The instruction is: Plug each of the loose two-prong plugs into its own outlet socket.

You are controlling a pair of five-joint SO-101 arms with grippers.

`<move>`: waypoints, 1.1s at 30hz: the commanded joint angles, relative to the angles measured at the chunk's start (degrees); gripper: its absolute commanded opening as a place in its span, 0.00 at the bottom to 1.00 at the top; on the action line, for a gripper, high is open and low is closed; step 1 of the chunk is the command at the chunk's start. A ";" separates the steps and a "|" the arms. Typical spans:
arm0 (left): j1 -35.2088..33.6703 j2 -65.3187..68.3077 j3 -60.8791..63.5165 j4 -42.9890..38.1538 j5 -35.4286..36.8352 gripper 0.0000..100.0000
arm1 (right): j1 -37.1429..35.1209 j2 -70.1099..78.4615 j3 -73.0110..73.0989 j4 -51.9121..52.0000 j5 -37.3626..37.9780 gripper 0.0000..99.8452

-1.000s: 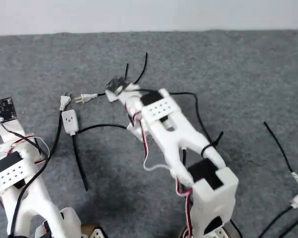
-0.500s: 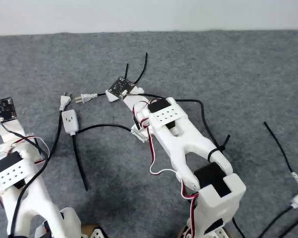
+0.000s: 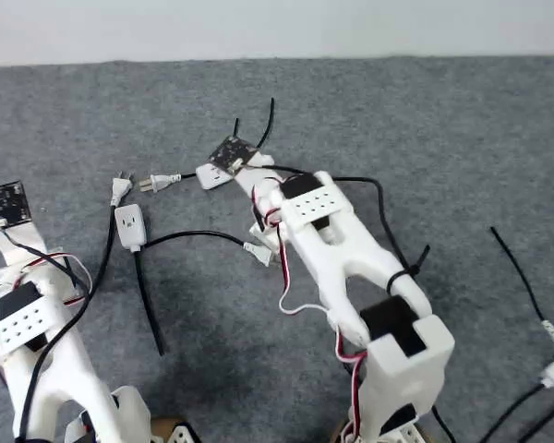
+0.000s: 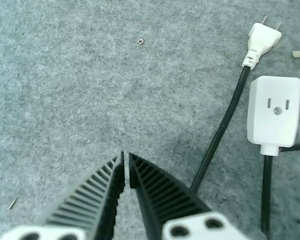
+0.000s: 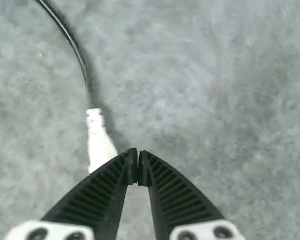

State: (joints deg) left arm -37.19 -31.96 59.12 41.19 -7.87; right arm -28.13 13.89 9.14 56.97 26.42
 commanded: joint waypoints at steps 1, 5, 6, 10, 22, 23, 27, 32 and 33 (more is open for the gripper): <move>-0.09 -0.26 -0.57 -1.58 -0.53 0.02 | -2.15 -5.67 2.99 0.04 0.70 0.01; -0.09 -0.26 -0.57 -1.58 -0.53 0.02 | -3.82 -6.37 5.01 -0.04 0.79 0.01; -0.09 -0.26 -0.57 -1.58 -0.53 0.02 | -3.74 -6.02 4.92 -0.04 0.79 0.01; -0.09 -0.26 -0.57 -1.58 -0.53 0.02 | -2.86 -3.12 4.66 -2.59 0.97 0.01; -0.09 -0.26 -0.48 -1.58 -0.53 0.02 | 0.66 9.71 -8.00 2.42 2.90 0.01; -0.09 -0.26 -0.48 -1.58 -0.53 0.02 | 0.66 10.33 -8.97 3.12 2.90 0.01; -0.09 -0.26 -0.48 -1.58 -0.53 0.02 | 0.13 11.03 -11.16 4.70 2.90 0.01; -0.09 -0.26 -0.48 -1.58 -0.62 0.02 | -0.40 11.30 -17.32 7.16 4.31 0.01; -0.09 -0.26 -0.48 -1.58 -0.62 0.02 | -0.48 11.38 -18.46 7.60 5.45 0.01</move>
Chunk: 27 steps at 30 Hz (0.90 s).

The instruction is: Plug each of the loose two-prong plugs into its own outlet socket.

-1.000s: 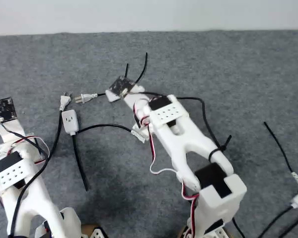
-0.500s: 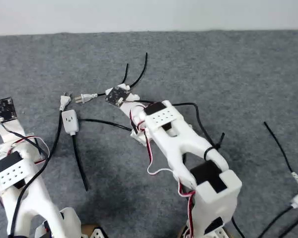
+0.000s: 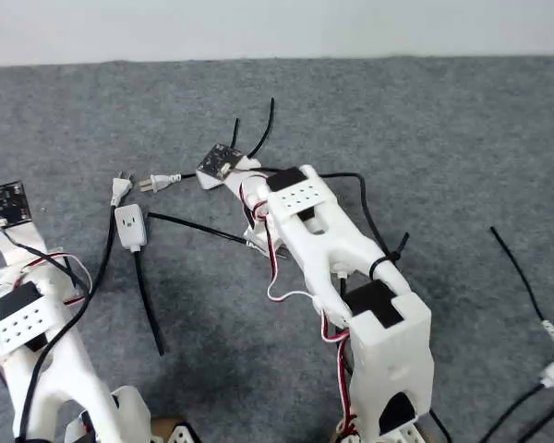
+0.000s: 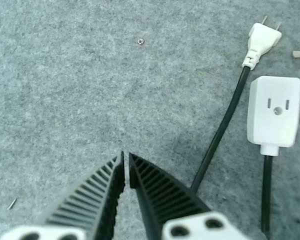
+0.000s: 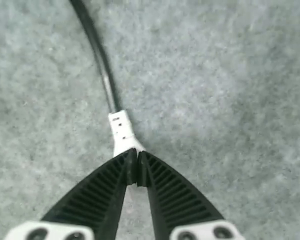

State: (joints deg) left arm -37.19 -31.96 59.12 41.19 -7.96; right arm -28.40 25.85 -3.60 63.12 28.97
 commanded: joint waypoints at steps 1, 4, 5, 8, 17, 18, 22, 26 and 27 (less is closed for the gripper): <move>-0.09 -0.26 -0.48 -1.58 -0.53 0.02 | -0.48 -0.48 -6.51 1.80 3.69 0.02; -0.09 -0.26 -0.48 -1.58 -0.53 0.02 | -2.07 -0.84 -7.21 3.82 6.42 0.09; -0.09 -0.26 -0.48 -1.58 -0.53 0.02 | -2.86 -0.92 -7.21 4.70 7.82 0.11; -0.09 -0.26 -0.48 -1.58 -0.53 0.02 | -5.76 -0.48 -7.21 7.60 12.57 0.11; -0.09 -0.26 -0.48 -1.58 -0.53 0.02 | -6.46 3.65 -7.03 8.22 20.40 0.15; -0.09 -0.26 -0.48 -1.58 -0.53 0.02 | -6.46 4.26 -7.12 8.22 21.10 0.16; -0.09 -0.26 -0.48 -1.49 -0.53 0.02 | -6.37 5.05 -7.21 8.22 24.62 0.17; -0.09 -0.26 -0.48 -1.49 -0.53 0.02 | -6.37 5.14 -7.21 7.96 27.16 0.17; -0.09 -0.26 -0.48 -1.49 -0.53 0.02 | -6.29 5.23 -7.21 7.08 27.34 0.17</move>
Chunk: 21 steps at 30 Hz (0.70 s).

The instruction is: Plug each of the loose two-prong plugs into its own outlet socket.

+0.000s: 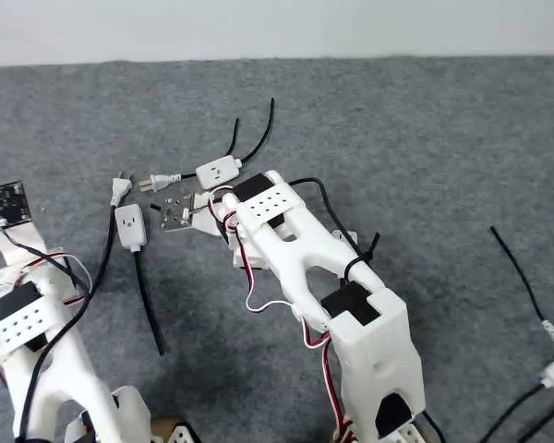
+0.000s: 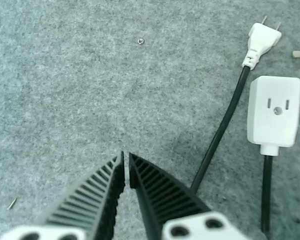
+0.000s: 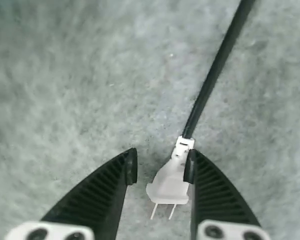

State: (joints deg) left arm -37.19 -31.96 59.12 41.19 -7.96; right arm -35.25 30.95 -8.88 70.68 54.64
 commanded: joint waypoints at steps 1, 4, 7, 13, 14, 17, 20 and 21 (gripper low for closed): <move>-0.09 -0.26 -0.48 -1.49 -0.53 0.02 | 0.66 0.31 -1.93 -1.19 1.85 0.17; -0.09 -0.26 -0.48 -1.49 -0.53 0.02 | 2.07 0.40 -1.93 -3.56 1.85 0.17; -0.09 -0.26 -0.48 -1.49 -0.53 0.02 | 2.42 -0.04 -1.93 -4.62 1.85 0.16; -0.09 -0.18 -0.48 -1.58 -0.53 0.02 | 1.63 -0.22 -1.93 -4.26 1.58 0.16; -0.09 -0.18 -0.48 -1.58 -0.53 0.02 | 1.54 -0.22 -1.93 -4.53 1.58 0.16; -0.09 -0.18 -0.48 -1.58 -0.53 0.02 | 1.71 -0.22 -2.02 -5.41 1.76 0.16; -0.09 -0.18 -0.48 -1.58 -0.53 0.02 | 1.98 0.04 -2.02 -7.60 1.76 0.16; -0.09 -0.18 -0.48 -1.58 -0.53 0.02 | 2.33 0.31 -2.02 -8.48 1.76 0.16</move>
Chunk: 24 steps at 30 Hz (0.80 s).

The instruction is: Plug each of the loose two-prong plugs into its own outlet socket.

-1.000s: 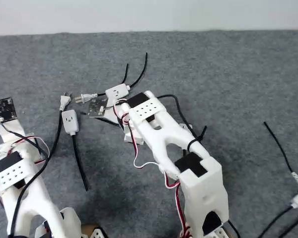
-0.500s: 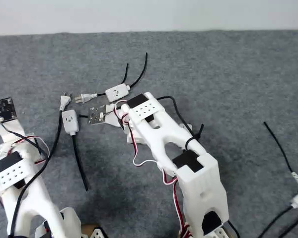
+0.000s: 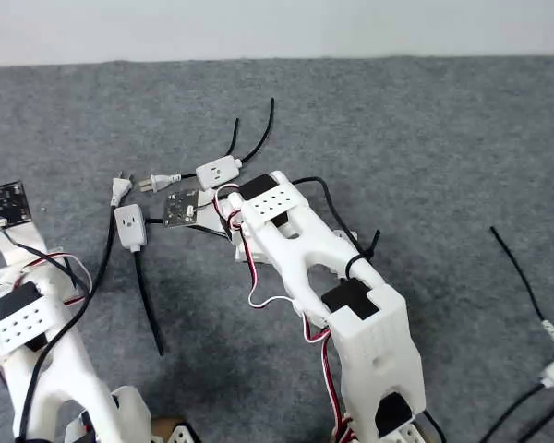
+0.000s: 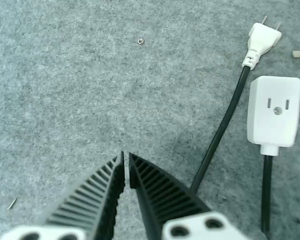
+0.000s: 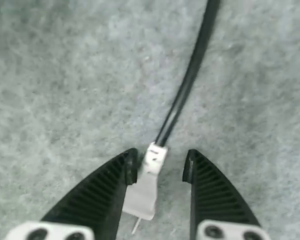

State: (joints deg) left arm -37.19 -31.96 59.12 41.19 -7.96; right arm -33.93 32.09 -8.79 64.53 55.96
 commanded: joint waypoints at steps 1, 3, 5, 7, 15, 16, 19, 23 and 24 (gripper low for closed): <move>-0.09 -0.18 -0.48 -1.58 -0.53 0.02 | 1.36 -0.75 -2.11 -3.03 0.53 0.16; -0.09 -0.18 -0.48 -1.58 -0.53 0.02 | 1.89 -0.57 -2.11 -3.74 0.53 0.16; -0.09 -0.18 -0.48 -1.58 -0.53 0.02 | 2.68 -0.57 -2.02 -3.56 0.53 0.15; -0.09 -0.18 -0.48 -1.58 -0.53 0.02 | 3.38 -0.48 -1.76 -3.47 0.53 0.11; 0.00 -0.18 -0.48 -1.58 -0.53 0.02 | 4.88 3.21 -5.01 1.98 3.34 0.08; 0.00 -0.18 -0.48 -1.58 -0.53 0.02 | 4.79 3.82 -5.71 2.59 3.96 0.08; 0.00 -0.18 -0.48 -1.49 -0.53 0.02 | 4.79 5.58 -8.18 4.53 5.01 0.06; 0.00 -0.18 -0.48 -1.49 -0.53 0.02 | 4.62 6.55 -9.93 6.20 4.92 0.01; 0.00 -0.18 -0.48 -1.49 -0.53 0.02 | 4.62 6.37 -9.93 6.37 4.66 0.01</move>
State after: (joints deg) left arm -37.19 -31.96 59.12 41.19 -7.96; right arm -30.24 38.68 -17.58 68.84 60.26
